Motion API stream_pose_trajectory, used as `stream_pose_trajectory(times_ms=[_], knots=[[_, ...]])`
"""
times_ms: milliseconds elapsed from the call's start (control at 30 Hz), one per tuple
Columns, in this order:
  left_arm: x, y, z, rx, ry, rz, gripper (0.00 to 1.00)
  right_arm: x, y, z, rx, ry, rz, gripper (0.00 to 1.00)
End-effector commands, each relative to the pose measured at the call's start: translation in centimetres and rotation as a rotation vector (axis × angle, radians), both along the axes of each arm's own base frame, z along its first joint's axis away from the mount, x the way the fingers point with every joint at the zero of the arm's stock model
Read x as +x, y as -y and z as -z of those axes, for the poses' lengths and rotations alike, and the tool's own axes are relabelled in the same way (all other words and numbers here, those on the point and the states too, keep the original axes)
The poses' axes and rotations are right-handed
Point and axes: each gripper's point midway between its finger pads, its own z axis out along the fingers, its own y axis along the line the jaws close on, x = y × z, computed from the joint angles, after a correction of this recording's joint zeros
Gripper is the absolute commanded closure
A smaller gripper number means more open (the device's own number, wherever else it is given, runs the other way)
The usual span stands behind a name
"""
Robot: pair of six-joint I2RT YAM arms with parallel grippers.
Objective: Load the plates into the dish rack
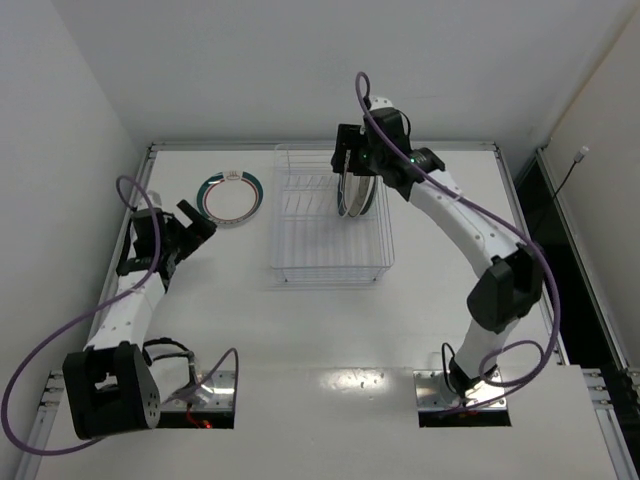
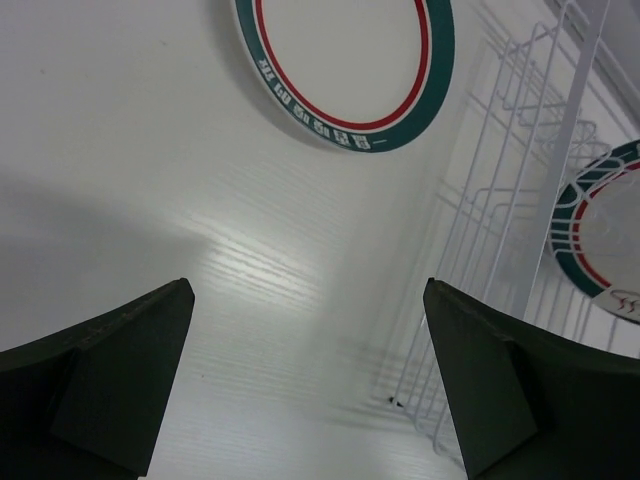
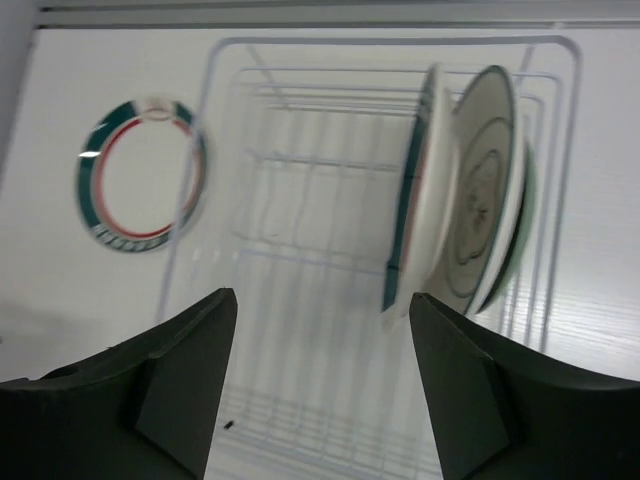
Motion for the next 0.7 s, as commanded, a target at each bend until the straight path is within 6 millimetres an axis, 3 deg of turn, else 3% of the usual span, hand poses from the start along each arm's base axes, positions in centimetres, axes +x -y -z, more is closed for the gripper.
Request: stream_pose_trajectory(times_ms=[0,33,67,100,133,167,233,300,367,400,433,500,533,633,667], knots=[[1.8,1.6,0.3,-0.212,0.084,0.007,0.0,-2.0,-3.2,-3.4,0.16,0.073,-0.181,0.32],[3.0,1.3,-1.0,-0.24,0.183,0.0,0.0,-2.6,-4.0,-3.8,0.182,0.077,-0.207,0.32],[2.5,1.9,0.5,-0.329,0.179,-0.03,0.0,-3.1,-4.3,-3.9,0.196,0.069,-0.237,0.32],[2.9,2.0,0.6,-0.388,0.232,-0.054,0.0,-3.8,-3.9,-3.8,0.195,0.066,-0.237,0.32],[2.9,2.2,1.2,-0.397,0.212,-0.049,0.0,-4.0,-3.9,-5.2,0.208,0.1,-0.239,0.3],[3.7,2.1,0.2,-0.422,0.274,-0.052,0.0,-4.5,-3.5,-4.5,0.206,0.093,-0.239,0.29],[4.5,2.0,0.7,-0.433,0.271,-0.057,0.0,-5.3,-3.1,-4.4,0.215,0.116,-0.24,0.26],[5.5,1.8,1.5,-0.446,0.26,-0.065,0.0,-6.5,-2.5,-6.0,0.233,0.16,-0.244,0.23],[6.3,1.6,1.5,-0.454,0.281,-0.065,0.02,-6.9,-1.9,-5.5,0.257,0.152,-0.223,0.21],[6.5,1.6,2.9,-0.472,0.251,-0.079,0.04,-7.5,-1.9,-6.0,0.276,0.161,-0.233,0.21],[6.7,1.6,3.3,-0.484,0.246,-0.086,0.04,-7.7,-2.0,-4.8,0.273,0.142,-0.241,0.21],[7.3,1.5,3.8,-0.495,0.257,-0.089,0.05,-8.1,-2.2,-5.2,0.294,0.145,-0.258,0.21],[7.6,1.3,5.1,-0.508,0.233,-0.11,0.06,-8.5,-2.4,-4.6,0.304,0.123,-0.27,0.21],[9.0,1.1,5.8,-0.534,0.232,-0.123,0.11,-9.1,-2.9,-3.3,0.318,0.083,-0.295,0.21],[9.3,1.0,7.3,-0.547,0.199,-0.137,0.11,-9.1,-2.9,-3.3,0.327,0.078,-0.29,0.21]])
